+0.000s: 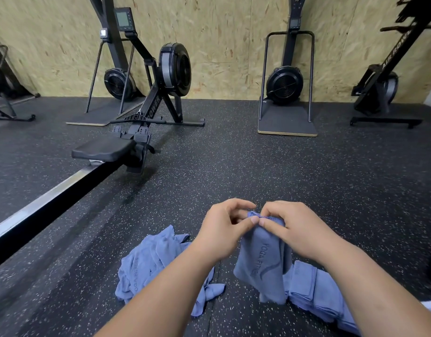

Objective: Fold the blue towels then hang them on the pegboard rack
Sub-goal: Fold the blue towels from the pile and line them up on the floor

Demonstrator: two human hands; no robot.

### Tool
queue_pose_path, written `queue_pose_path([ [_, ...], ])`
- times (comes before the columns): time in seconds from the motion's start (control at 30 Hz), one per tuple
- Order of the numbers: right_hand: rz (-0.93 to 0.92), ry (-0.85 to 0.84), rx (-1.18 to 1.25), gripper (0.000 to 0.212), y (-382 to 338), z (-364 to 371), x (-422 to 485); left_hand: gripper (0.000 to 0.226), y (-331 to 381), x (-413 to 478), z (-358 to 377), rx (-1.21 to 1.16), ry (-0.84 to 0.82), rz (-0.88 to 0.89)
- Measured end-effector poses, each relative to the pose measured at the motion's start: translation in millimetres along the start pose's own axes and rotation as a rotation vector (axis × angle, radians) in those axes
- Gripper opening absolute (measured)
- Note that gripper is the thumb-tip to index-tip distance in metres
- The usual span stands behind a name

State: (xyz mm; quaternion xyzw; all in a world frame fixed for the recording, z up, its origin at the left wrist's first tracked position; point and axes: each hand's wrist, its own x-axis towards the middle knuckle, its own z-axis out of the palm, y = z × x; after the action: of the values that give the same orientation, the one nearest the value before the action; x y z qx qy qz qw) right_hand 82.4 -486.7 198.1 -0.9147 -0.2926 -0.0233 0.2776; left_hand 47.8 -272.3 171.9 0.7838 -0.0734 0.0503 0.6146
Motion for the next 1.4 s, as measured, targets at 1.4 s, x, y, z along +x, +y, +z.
queue_pose_path([
  [1.4,0.476,0.475,-0.409,0.024,62.7,-25.9,-18.2,0.021,-17.3,2.6,-95.7,0.49,0.609,0.01],
])
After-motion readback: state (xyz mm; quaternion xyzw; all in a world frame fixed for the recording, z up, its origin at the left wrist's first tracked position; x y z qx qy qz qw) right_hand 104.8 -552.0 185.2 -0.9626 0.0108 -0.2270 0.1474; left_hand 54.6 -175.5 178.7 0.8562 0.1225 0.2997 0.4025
